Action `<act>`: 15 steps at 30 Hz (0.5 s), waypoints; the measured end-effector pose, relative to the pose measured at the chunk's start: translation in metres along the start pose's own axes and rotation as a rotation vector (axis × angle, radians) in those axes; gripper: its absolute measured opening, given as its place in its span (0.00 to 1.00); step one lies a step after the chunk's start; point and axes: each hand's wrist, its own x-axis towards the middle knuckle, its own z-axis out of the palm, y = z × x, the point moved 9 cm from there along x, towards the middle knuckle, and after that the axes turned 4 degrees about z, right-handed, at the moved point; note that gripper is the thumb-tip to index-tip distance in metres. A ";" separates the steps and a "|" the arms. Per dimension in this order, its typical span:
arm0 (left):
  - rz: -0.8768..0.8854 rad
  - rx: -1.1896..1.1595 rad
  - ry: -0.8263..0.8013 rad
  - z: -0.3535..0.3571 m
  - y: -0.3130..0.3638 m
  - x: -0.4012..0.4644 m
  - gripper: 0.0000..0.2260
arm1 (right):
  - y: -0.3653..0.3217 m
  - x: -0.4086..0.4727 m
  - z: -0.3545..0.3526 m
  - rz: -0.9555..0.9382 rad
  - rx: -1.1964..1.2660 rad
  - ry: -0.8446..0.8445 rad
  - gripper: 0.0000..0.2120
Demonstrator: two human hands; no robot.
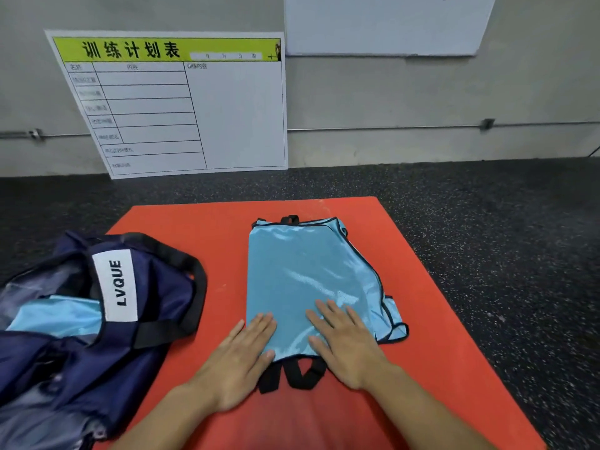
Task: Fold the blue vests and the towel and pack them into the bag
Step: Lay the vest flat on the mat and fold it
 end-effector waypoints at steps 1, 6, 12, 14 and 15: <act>0.000 -0.005 -0.007 0.001 -0.002 -0.007 0.43 | 0.011 -0.005 0.000 0.044 -0.006 0.002 0.42; 0.022 -0.038 -0.017 -0.004 -0.006 -0.032 0.44 | 0.077 -0.035 -0.011 0.187 -0.015 -0.008 0.46; -0.004 -0.113 0.174 -0.012 -0.021 -0.047 0.35 | 0.113 -0.054 -0.019 0.096 0.233 0.013 0.42; 0.021 -0.076 0.273 -0.021 -0.023 -0.043 0.28 | 0.120 -0.053 -0.024 0.074 0.317 0.051 0.39; 0.043 -0.054 0.308 -0.024 -0.022 -0.041 0.25 | 0.124 -0.052 -0.027 0.068 0.348 0.080 0.37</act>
